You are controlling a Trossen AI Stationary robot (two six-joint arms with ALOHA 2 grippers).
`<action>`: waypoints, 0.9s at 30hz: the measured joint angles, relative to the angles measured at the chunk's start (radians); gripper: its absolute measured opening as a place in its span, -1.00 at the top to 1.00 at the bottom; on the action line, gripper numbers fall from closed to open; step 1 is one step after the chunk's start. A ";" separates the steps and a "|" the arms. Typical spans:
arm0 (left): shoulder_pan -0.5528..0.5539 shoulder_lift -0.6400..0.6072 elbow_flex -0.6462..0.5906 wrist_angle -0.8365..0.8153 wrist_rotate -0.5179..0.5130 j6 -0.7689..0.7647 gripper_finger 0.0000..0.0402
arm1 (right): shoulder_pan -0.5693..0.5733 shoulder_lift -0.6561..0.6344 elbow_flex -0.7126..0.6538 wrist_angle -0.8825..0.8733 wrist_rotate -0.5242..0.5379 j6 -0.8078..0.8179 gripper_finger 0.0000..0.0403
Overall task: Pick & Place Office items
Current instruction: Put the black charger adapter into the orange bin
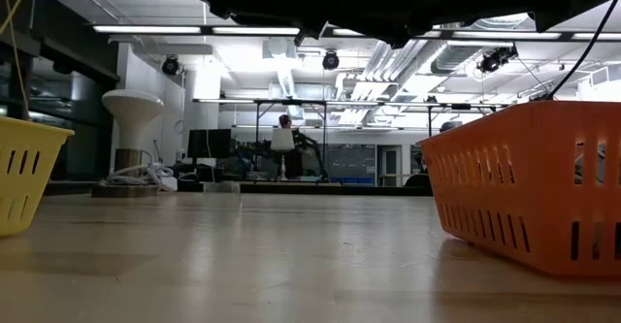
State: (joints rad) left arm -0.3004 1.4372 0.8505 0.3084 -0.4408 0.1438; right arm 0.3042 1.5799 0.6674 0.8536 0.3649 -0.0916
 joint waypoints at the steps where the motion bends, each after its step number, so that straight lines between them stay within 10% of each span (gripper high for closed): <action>1: 0.000 0.000 0.000 0.000 0.000 -0.002 0.28 | 0.000 0.000 0.000 0.000 0.000 -0.001 0.16; 27: 0.004 0.000 0.000 0.012 0.065 -0.070 0.28 | 0.000 -0.001 0.000 0.018 -0.056 -0.014 0.21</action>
State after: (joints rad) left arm -0.2966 1.4372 0.8505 0.3202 -0.3759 0.0742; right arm 0.3042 1.5787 0.6674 0.8721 0.3084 -0.1054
